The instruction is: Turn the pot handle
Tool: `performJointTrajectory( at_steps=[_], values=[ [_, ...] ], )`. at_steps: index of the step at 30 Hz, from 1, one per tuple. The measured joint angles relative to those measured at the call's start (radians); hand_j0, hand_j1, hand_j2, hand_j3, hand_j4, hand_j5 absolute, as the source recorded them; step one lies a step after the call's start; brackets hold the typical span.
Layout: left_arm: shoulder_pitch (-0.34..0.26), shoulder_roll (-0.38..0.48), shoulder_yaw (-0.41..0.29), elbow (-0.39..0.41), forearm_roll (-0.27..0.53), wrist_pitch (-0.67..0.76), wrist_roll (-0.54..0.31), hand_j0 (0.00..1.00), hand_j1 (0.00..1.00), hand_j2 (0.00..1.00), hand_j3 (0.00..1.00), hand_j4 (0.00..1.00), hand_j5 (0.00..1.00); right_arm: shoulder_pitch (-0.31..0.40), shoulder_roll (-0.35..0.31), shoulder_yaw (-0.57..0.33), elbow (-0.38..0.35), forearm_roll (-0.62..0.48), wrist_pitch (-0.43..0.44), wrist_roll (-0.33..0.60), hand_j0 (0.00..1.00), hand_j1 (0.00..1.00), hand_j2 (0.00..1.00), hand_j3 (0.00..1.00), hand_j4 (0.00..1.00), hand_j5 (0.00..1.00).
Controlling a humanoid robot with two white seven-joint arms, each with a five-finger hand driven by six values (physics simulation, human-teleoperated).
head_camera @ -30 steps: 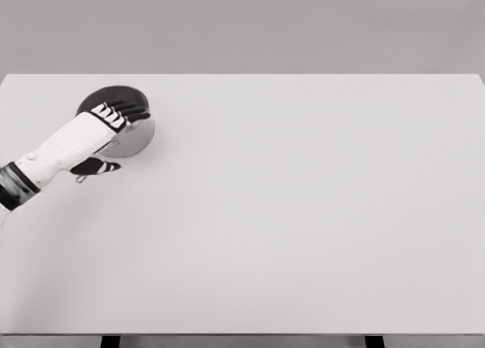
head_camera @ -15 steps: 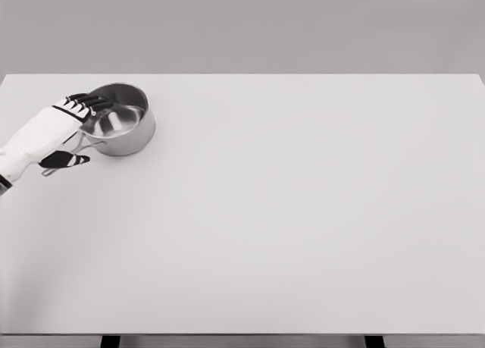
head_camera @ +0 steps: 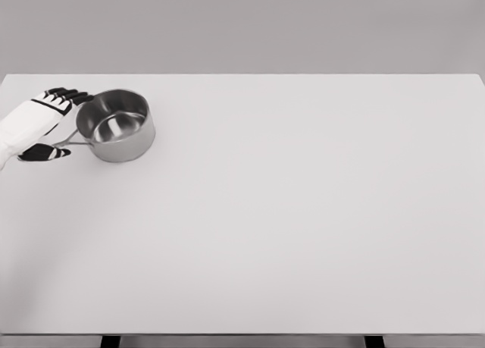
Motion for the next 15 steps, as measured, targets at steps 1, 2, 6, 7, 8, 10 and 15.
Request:
performJointTrajectory(
  at_steps=[1, 2, 6, 7, 8, 10, 15],
  values=[
    [-0.003, 0.0, 0.0, 0.006, -0.004, 0.0, 0.0, 1.0, 1.0, 1.0, 1.0, 1.0, 1.0, 0.0, 0.0, 0.0, 0.0, 0.0, 0.0, 0.0, 1.0, 1.0, 1.0, 1.0, 1.0, 1.0],
    [-0.003, 0.0, 0.0, 0.01, -0.006, 0.0, 0.0, 1.0, 1.0, 1.0, 1.0, 1.0, 1.0, 0.0, 0.0, 0.0, 0.0, 0.0, 0.0, 0.0, 1.0, 1.0, 1.0, 1.0, 1.0, 1.0],
    [-0.025, 0.0, 0.0, 0.03, -0.015, 0.0, 0.0, 1.0, 1.0, 1.0, 1.0, 1.0, 1.0, 0.0, 0.0, 0.0, 0.0, 0.0, 0.0, 0.0, 1.0, 1.0, 1.0, 1.0, 1.0, 1.0],
    [-0.028, 0.0, 0.0, 0.037, -0.016, 0.0, 0.0, 1.0, 1.0, 1.0, 1.0, 1.0, 1.0, 0.0, 0.0, 0.0, 0.0, 0.0, 0.0, 0.0, 1.0, 1.0, 1.0, 1.0, 1.0, 1.0],
    [-0.032, 0.0, 0.0, 0.042, -0.018, 0.0, 0.0, 1.0, 1.0, 1.0, 1.0, 1.0, 1.0, 0.0, 0.0, 0.0, 0.0, 0.0, 0.0, 0.0, 1.0, 1.0, 1.0, 1.0, 1.0, 1.0],
    [-0.041, 0.0, 0.0, 0.055, -0.022, 0.0, 0.0, 1.0, 1.0, 1.0, 1.0, 1.0, 1.0, 0.0, 0.0, 0.0, 0.0, 0.0, 0.0, 0.0, 1.0, 1.0, 1.0, 1.0, 1.0, 1.0],
    [-0.069, -0.002, 0.0, 0.088, -0.029, 0.0, 0.0, 1.0, 1.0, 1.0, 1.0, 1.0, 1.0, 0.0, 0.0, 0.0, 0.0, 0.0, 0.0, 0.0, 1.0, 1.0, 1.0, 1.0, 1.0, 1.0]
  ],
)
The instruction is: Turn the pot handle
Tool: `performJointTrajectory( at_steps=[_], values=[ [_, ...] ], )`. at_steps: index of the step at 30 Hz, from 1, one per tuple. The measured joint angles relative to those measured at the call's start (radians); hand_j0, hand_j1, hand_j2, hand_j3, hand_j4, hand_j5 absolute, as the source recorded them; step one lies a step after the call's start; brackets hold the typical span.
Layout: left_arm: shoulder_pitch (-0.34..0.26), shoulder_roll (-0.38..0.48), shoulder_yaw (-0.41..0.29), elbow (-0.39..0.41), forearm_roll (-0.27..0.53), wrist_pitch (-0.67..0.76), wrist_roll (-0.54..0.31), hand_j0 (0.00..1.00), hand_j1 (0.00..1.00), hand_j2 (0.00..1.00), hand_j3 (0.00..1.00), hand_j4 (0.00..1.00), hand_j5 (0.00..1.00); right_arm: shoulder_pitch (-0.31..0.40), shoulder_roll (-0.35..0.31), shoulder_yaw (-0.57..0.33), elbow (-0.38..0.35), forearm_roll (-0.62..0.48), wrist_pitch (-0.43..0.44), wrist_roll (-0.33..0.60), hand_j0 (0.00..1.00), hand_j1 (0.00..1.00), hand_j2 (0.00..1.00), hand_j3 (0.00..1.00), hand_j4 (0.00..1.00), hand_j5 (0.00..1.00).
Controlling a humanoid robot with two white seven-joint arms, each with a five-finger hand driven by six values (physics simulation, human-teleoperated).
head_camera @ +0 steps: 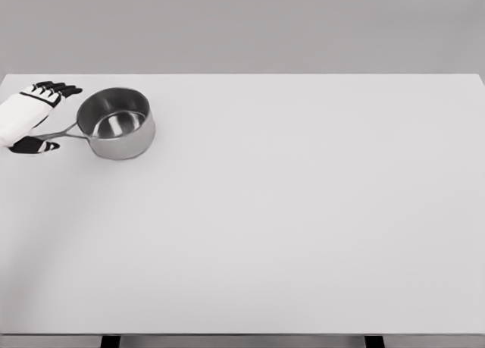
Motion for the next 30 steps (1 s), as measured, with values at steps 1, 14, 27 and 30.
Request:
performJointTrajectory(
  at_steps=[1, 14, 27, 30],
  values=[
    [-0.014, -0.002, 0.0, 0.013, -0.006, 0.0, 0.0, 1.0, 1.0, 1.0, 1.0, 1.0, 1.0, 0.0, 0.0, 0.0, 0.0, 0.0, 0.0, 0.0, 1.0, 1.0, 1.0, 1.0, 1.0, 1.0],
    [-0.061, -0.016, -0.004, 0.098, -0.055, 0.0, 0.0, 1.0, 1.0, 1.0, 1.0, 1.0, 1.0, 0.0, 0.0, 0.0, 0.0, 0.0, 0.0, 0.0, 1.0, 1.0, 1.0, 1.0, 1.0, 1.0],
    [-0.098, -0.011, -0.002, 0.169, -0.06, 0.0, 0.0, 1.0, 1.0, 1.0, 1.0, 1.0, 1.0, 0.0, 0.0, 0.0, 0.0, 0.001, 0.0, 0.0, 1.0, 1.0, 1.0, 1.0, 1.0, 1.0],
    [-0.11, -0.012, -0.002, 0.186, -0.067, 0.0, -0.001, 1.0, 1.0, 1.0, 1.0, 1.0, 1.0, 0.0, 0.0, 0.0, 0.0, 0.0, 0.0, 0.0, 1.0, 1.0, 1.0, 1.0, 1.0, 1.0]
  ],
)
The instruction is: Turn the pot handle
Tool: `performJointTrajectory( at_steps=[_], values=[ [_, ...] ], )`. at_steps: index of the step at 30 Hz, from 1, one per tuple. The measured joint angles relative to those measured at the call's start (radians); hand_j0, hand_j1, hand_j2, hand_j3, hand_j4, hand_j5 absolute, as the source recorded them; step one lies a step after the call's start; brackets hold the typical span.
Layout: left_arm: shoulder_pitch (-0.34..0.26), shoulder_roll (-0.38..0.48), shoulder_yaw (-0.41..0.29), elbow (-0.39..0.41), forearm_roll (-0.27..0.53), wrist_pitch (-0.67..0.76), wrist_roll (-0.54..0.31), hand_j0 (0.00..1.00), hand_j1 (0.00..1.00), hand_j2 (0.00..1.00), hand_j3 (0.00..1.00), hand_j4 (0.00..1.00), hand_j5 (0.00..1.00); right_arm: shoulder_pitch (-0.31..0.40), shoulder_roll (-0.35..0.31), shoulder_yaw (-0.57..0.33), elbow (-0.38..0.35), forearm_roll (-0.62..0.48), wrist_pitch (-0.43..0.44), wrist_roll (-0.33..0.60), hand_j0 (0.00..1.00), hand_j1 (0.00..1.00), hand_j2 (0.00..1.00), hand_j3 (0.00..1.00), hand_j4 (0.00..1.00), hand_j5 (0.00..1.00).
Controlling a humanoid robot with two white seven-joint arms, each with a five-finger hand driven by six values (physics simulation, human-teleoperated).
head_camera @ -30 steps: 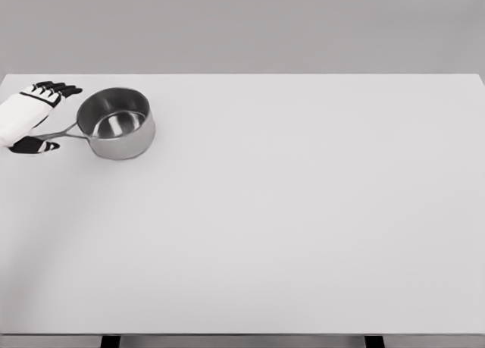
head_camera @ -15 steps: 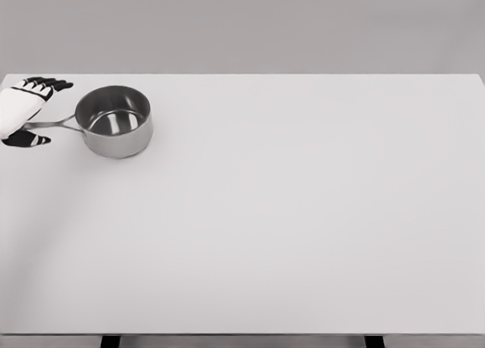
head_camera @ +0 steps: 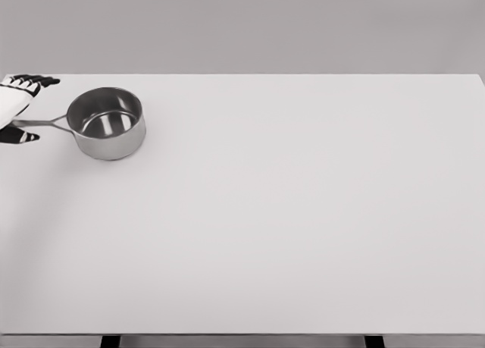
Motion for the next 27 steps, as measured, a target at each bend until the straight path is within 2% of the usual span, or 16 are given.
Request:
performJointTrajectory(
  at_steps=[8, 20, 27],
  values=[
    [-0.058, -0.028, -0.003, 0.057, -0.05, 0.0, -0.001, 1.0, 1.0, 1.0, 1.0, 1.0, 1.0, 0.0, 0.0, 0.0, 0.0, 0.0, 0.0, 0.0, 1.0, 1.0, 1.0, 1.0, 1.0, 1.0],
    [-0.071, -0.035, -0.004, 0.078, -0.071, 0.0, -0.001, 1.0, 1.0, 1.0, 1.0, 1.0, 1.0, 0.0, 0.0, 0.0, 0.0, 0.0, 0.0, 0.0, 1.0, 1.0, 1.0, 1.0, 1.0, 1.0],
    [-0.106, -0.044, -0.007, 0.097, -0.089, 0.0, -0.001, 1.0, 1.0, 1.0, 1.0, 1.0, 1.0, 0.0, 0.0, 0.0, 0.0, 0.0, 0.0, 0.0, 1.0, 1.0, 1.0, 1.0, 1.0, 1.0]
  ],
)
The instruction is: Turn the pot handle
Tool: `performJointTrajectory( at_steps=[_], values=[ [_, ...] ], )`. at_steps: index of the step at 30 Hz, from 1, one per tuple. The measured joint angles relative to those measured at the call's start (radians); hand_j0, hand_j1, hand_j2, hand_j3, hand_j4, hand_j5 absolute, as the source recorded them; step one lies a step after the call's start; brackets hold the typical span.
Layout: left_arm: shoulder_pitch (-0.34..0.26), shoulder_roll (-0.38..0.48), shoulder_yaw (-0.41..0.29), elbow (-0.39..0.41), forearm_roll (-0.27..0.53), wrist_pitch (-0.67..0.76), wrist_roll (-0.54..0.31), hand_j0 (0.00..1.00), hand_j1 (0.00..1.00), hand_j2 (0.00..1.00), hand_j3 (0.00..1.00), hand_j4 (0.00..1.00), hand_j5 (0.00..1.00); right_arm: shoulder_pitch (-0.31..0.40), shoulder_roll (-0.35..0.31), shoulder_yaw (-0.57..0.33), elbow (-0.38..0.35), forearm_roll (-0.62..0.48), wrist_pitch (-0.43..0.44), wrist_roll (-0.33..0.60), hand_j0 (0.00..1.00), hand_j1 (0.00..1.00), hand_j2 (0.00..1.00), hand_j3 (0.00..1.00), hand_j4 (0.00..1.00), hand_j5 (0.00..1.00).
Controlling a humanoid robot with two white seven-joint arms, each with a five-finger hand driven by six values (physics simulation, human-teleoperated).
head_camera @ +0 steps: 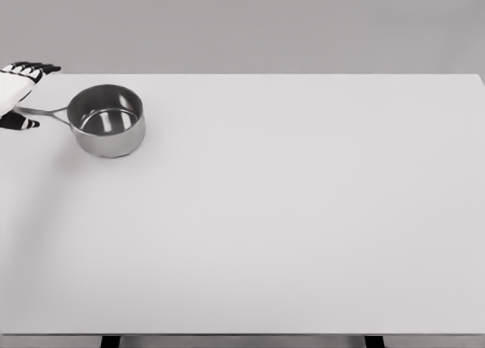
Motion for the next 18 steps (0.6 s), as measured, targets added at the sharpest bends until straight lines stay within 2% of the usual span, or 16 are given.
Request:
performJointTrajectory(
  at_steps=[18],
  values=[
    [-0.037, -0.006, -0.004, 0.041, -0.038, 0.0, 0.0, 1.0, 1.0, 1.0, 1.0, 1.0, 1.0, 0.0, 0.0, 0.0, 0.0, 0.0, 0.0, 0.0, 1.0, 1.0, 1.0, 1.0, 1.0, 1.0]
  ],
)
